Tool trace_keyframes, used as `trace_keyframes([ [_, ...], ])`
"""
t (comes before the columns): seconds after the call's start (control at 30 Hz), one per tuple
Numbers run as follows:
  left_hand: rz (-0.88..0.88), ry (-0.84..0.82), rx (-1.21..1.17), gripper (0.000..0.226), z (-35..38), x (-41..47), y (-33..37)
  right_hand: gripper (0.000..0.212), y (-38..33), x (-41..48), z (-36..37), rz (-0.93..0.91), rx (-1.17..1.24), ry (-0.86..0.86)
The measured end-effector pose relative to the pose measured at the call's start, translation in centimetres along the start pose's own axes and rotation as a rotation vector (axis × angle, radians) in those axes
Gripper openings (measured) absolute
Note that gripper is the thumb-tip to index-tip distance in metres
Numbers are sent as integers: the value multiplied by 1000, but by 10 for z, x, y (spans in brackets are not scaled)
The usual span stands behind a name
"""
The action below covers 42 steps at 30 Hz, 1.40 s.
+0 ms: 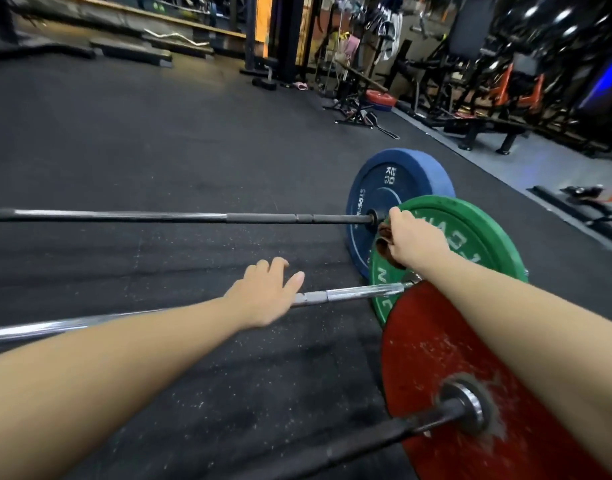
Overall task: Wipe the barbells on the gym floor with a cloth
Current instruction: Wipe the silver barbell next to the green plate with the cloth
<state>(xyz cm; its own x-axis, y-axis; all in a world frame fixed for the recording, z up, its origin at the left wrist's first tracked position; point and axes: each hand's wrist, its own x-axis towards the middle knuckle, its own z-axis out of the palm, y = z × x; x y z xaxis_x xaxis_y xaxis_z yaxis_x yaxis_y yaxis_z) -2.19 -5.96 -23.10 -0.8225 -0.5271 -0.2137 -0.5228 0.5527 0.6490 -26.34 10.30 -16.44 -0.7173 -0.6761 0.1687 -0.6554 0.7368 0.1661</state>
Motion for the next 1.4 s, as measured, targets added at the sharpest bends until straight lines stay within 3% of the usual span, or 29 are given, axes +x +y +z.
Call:
trace_keyframes([
  [0.13, 48, -21, 284, 60, 6, 19, -29, 34, 14, 16, 34, 107, 15, 9],
  [0.27, 59, -103, 501, 67, 22, 36, -49, 31, 25, 12, 82, 18, -118, -128],
  [0.43, 79, -115, 835, 97, 49, 34, -65, 30, 29, 22, 104, 106, -234, -241],
  [0.53, 54, -168, 818, 105, 45, 39, -63, 31, 37, 27, 106, 206, -313, -340],
  [0.6, 26, -207, 759, 97, 42, 41, -60, 36, 36, 30, 103, 257, -319, -404],
  [0.7, -25, -201, 596, 76, 40, 44, -57, 55, 31, 36, 98, 258, -251, -541],
  [0.8, -62, -209, 519, 71, 38, 47, -56, 75, 26, 36, 94, 230, -212, -607],
  [0.97, -52, -226, 563, 76, 36, 47, -55, 47, 20, 26, 98, 26, -317, -597],
  [1.1, -57, -300, 588, 80, 33, 52, -56, 33, 25, 28, 89, -9, -333, -611],
  [1.4, -48, -317, 571, 80, 30, 53, -56, 27, 18, 30, 80, 27, -270, -600],
])
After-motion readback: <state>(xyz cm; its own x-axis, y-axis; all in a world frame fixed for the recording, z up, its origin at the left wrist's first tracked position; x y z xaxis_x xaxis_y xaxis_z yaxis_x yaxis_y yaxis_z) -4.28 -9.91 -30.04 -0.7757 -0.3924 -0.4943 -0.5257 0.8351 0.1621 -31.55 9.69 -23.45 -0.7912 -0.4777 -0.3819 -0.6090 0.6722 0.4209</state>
